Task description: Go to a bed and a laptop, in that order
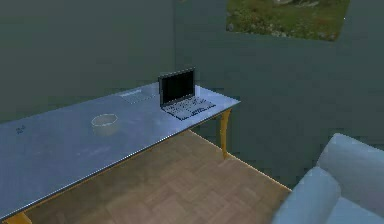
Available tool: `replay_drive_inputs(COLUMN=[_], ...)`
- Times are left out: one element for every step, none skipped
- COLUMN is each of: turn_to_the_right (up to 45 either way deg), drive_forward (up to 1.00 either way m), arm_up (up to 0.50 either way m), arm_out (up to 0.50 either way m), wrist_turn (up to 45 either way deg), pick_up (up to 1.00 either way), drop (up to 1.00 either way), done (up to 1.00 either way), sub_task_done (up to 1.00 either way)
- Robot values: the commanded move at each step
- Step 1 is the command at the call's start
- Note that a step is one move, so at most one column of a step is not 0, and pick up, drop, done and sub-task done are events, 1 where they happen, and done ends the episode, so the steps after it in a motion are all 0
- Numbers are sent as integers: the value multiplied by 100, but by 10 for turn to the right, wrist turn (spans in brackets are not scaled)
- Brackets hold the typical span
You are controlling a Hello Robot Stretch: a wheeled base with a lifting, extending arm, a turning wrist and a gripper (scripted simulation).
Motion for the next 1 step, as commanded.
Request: replay_drive_inputs(turn_to_the_right=[-60], drive_forward=[0], arm_up=[0], arm_out=[0], wrist_turn=[0], pick_up=[0], drop=[0], done=[0], sub_task_done=[0])
